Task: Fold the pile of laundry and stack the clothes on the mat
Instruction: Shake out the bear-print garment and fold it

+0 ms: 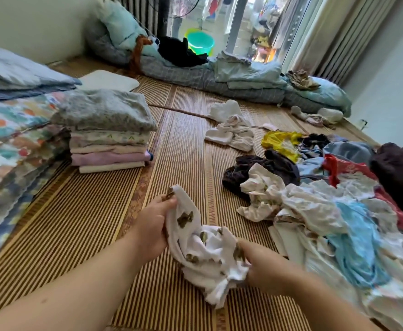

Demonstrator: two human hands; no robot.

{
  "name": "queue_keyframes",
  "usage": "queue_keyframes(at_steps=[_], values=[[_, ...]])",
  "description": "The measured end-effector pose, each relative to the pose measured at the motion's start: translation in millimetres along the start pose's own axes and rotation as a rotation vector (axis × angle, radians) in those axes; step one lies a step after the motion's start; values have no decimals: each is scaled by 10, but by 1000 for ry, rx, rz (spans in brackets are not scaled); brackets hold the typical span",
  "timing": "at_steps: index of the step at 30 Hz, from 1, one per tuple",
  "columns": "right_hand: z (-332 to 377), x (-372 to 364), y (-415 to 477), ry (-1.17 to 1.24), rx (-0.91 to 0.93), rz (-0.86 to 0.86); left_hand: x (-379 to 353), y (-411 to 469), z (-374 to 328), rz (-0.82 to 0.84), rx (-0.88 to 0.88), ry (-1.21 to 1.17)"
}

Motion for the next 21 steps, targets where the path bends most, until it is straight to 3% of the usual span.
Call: queue_keyframes(at_steps=[2,5,8,11,17,21], values=[[73,49,-18,10,-1,36,-50,-37,-49,82,-31,11],[411,191,3,344,120,-52,-157,-110,-120,215,-83,20],[755,194,67,521,231,-1,-264,-177,-211,303,-124,-5],[908,140,86,299,234,-119,-327,-264,-305,326,-172,-59],[1047,315,-218,167,350,-276,-342,-529,-502,296,-288,-35],[1215,623,-427,89,454,-416,-515,-728,-742,334,-365,152]])
Point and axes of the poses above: each hand's wrist, its own y-axis towards the middle knuckle, its own x-axis out of the back of the hand, z = x × y, the point moved 4 cm from there along y, towards the middle knuckle, and after that the axes turned 9 degrees about y, right-handed, at the moved point
